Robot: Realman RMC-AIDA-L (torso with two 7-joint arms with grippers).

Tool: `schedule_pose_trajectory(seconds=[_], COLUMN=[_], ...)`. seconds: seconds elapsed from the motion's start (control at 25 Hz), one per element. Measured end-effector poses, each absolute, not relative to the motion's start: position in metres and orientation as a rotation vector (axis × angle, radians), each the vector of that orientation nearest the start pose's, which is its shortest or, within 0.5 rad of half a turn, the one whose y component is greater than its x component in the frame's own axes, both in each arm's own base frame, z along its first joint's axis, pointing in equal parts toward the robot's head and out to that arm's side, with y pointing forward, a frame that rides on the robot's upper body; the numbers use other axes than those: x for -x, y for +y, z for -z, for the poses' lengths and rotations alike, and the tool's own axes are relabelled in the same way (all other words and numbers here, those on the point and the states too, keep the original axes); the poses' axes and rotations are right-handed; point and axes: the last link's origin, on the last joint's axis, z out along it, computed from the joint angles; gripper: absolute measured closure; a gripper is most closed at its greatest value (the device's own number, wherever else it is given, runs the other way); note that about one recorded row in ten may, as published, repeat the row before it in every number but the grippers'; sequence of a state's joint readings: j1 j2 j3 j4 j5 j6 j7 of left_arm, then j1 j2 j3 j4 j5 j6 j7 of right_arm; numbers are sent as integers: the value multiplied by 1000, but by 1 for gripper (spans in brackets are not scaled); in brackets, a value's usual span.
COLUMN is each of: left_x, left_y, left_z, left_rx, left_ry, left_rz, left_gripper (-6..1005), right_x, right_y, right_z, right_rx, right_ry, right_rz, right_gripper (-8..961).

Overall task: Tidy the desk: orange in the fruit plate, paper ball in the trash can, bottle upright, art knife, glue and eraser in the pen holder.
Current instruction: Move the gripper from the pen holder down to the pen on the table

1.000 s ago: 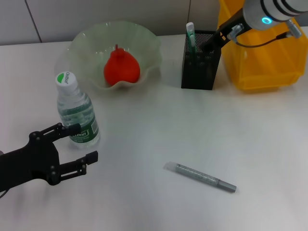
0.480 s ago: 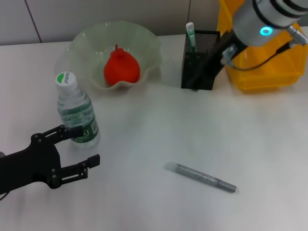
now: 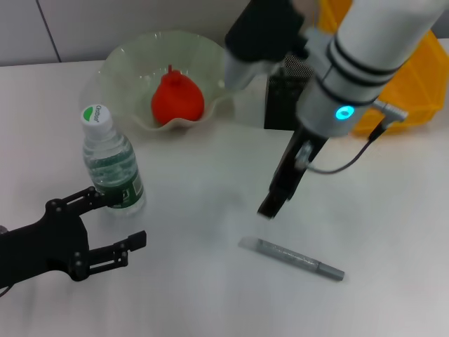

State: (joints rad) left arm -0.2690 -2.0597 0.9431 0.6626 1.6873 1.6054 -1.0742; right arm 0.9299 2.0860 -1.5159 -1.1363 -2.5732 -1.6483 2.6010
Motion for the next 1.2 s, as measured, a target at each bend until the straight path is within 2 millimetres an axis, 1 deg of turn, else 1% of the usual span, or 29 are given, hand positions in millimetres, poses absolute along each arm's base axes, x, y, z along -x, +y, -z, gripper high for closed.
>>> schedule_pose_trajectory(seconds=[0.2, 0.28, 0.32, 0.36, 0.48, 0.72, 0.84, 1.2], left_x=[295, 296, 296, 296, 297, 299, 299, 300], left_y=[262, 261, 261, 261, 259, 257, 257, 257], left_z=[4, 5, 5, 5, 5, 7, 7, 7], left_rx=[2674, 2674, 2674, 2674, 2672, 2671, 2669, 2667], left_ry=[-392, -397, -398, -399, -403, -411, -412, -413], left_rz=[812, 814, 814, 814, 813, 815, 813, 810], left_gripper=[184, 184, 184, 184, 185, 184, 185, 184], right_x=[-102, -102, -102, -103, -106, -109, -113, -118], right_y=[355, 350, 350, 347, 345, 343, 343, 344], right_z=[67, 80, 80, 86, 92, 98, 105, 108], right_rx=[2811, 2790, 2790, 2772, 2746, 2749, 2750, 2734], right_ry=[645, 642, 642, 637, 643, 684, 718, 747], right_rz=[800, 848, 848, 887, 926, 929, 941, 957], right_gripper=[249, 251, 252, 252, 255, 260, 262, 269])
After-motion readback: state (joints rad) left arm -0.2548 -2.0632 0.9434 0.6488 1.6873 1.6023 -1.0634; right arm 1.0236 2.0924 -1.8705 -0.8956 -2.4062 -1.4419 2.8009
